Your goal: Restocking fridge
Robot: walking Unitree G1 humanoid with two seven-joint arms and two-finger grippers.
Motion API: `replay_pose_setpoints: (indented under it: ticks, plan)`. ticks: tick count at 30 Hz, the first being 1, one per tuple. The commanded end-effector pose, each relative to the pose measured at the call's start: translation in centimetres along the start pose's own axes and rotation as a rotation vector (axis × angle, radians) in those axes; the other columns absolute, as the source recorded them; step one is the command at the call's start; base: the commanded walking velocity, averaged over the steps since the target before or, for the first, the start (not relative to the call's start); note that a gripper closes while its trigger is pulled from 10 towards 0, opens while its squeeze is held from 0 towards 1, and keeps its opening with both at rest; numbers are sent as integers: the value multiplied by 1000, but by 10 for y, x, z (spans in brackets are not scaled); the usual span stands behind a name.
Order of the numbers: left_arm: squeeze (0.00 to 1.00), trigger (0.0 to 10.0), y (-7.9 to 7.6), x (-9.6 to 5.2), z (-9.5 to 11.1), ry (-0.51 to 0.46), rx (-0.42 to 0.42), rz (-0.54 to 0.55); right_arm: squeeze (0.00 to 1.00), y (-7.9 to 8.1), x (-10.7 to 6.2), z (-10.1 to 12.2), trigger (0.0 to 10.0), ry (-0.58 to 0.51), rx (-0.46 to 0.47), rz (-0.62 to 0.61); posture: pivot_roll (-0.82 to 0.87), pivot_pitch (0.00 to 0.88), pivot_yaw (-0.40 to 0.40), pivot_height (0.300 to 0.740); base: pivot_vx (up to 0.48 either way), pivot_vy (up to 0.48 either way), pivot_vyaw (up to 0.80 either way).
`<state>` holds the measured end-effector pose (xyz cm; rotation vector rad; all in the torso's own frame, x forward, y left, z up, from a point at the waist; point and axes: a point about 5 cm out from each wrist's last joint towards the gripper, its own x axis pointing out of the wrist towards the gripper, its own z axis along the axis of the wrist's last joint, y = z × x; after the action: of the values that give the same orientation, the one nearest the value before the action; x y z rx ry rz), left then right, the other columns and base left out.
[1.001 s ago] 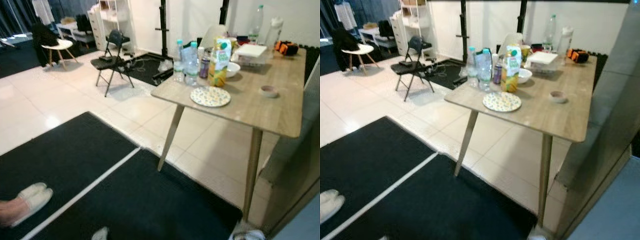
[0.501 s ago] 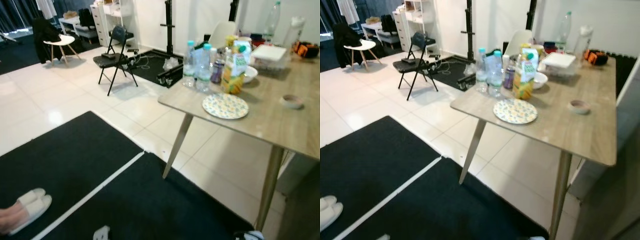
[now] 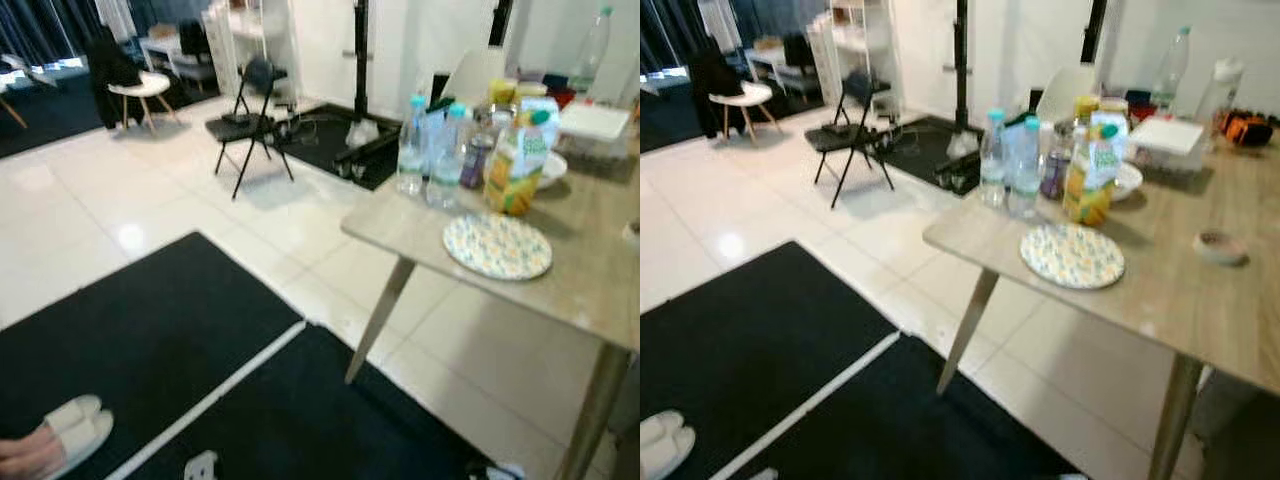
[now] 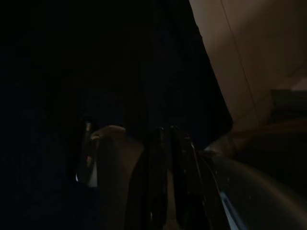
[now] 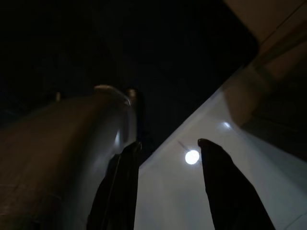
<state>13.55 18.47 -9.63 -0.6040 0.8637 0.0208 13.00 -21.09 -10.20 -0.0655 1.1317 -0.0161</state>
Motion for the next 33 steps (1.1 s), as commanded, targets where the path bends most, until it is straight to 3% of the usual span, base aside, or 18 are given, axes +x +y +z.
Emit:
replay_pose_setpoints:
  ticks: [1,8,14,33]
  plan:
    - [0,10000,0,0,3,-4,12,2,0,-1,0,-4,10000,14,3,-1,-59,0,49,740,311,0,0]
    - [0,10000,1,0,3,-3,12,6,0,1,0,-3,10000,15,3,6,-57,0,49,740,309,0,0]
    - [0,10000,2,0,2,0,9,15,0,3,0,-3,10000,18,-1,18,-57,0,51,740,301,0,-771]
    - [0,10000,3,0,5,-7,23,49,0,7,1,-1,10000,18,-1,46,-56,0,51,740,0,0,-769]
